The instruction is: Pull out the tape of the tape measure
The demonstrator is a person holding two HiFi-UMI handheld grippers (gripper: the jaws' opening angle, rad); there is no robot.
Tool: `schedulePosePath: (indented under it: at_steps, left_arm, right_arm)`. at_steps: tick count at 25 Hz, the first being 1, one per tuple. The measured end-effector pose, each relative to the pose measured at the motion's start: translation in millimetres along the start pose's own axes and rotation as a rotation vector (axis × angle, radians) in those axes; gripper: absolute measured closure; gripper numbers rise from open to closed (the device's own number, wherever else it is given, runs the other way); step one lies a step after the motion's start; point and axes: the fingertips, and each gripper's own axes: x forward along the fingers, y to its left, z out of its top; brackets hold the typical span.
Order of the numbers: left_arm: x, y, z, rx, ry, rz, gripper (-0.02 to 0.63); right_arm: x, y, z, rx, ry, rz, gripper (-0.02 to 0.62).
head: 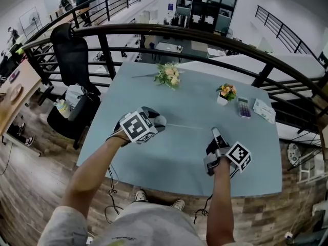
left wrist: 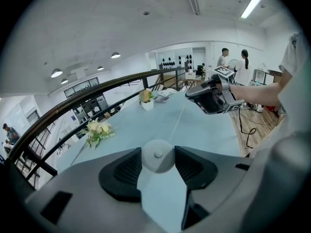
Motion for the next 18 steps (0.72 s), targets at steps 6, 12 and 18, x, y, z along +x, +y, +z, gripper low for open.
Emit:
schedulePosePath:
  at_steps: [6, 12, 18]
  left_arm:
    - [1.9, -0.5, 1.4, 0.016, 0.008, 0.002, 0.394]
    - [1.3, 0.2, 1.6, 0.017, 0.011, 0.006, 0.394]
    - [3.1, -1.2, 0.3, 0.014, 0.012, 0.006, 0.394]
  right_arm:
    - [-2.1, -2.2, -1.5, -0.009, 0.006, -0.012, 0.578]
    - [-3.4, -2.9, -2.6, -0.016, 0.007, -0.016, 0.578]
    - [-4.6, -4.7, -4.2, -0.026, 0.013, -0.02, 0.578]
